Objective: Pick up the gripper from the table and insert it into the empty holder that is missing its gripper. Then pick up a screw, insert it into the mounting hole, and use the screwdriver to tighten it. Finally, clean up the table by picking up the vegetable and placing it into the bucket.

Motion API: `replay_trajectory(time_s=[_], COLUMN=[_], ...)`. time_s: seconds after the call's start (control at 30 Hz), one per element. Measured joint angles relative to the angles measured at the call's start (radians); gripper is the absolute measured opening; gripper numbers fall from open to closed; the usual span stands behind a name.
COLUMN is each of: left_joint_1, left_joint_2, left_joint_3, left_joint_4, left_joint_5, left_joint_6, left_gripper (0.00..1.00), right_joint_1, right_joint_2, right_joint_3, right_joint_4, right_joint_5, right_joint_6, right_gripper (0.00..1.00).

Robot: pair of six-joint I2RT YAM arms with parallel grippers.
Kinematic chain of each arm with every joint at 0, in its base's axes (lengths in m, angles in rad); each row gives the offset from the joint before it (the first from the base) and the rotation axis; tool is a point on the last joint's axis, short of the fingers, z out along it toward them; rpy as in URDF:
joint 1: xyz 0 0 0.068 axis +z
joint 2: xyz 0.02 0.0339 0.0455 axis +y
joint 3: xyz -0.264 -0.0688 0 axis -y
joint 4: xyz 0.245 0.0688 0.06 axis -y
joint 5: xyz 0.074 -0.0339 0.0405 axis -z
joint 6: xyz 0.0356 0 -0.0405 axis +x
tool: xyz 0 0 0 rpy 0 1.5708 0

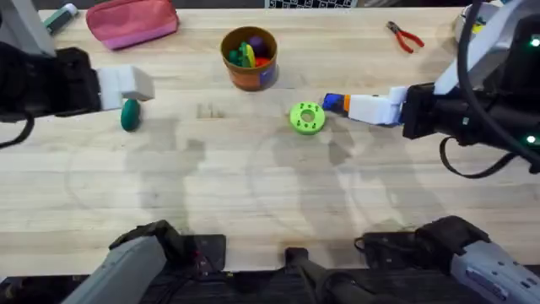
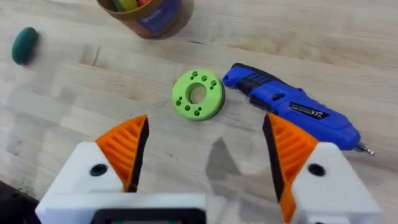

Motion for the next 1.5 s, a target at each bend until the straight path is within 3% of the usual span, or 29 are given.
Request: replay_trajectory(time_s=[0.17,0.27,0.47,0.6,0.83,0.97,1.2,1.5], left_joint_1=[0.134,0.194,0.255,0.257,0.257,0.257,0.248,0.196], left_joint_2=[0.139,0.215,0.334,0.431,0.69,0.787,0.883,0.943], left_joint_3=[0.0,0.0,0.0,0.015,0.2,0.241,0.241,0.247], left_joint_4=[0.03,0.099,0.209,0.22,0.189,0.181,0.193,0.224], left_joint_5=[-0.035,-0.047,-0.036,-0.012,0.006,0.006,0.006,-0.036], left_joint_6=[0.017,0.07,0.205,0.302,0.423,0.488,0.528,0.535], left_gripper=[0.985,0.985,0.985,0.986,0.988,0.99,0.958,0.94], right_joint_1=[0.0,0.0,0.0,0.0,0.0,0.0,0.0,0.0], right_joint_2=[0.0,0.0,0.0,0.0,0.0,0.0,0.0,0.0], right_joint_3=[0.0,0.0,0.0,0.0,0.0,0.0,0.0,0.0], right_joint_4=[0.0,0.0,0.0,-0.012,-0.041,-0.026,-0.026,-0.026], right_joint_5=[0.0,0.0,0.0,0.0,0.0,0.0,0.0,0.0], right_joint_6=[0.0,0.0,0.0,0.0,0.0,0.0,0.0,0.0], right_gripper=[0.994,0.994,0.994,0.994,0.994,0.994,0.994,0.994])
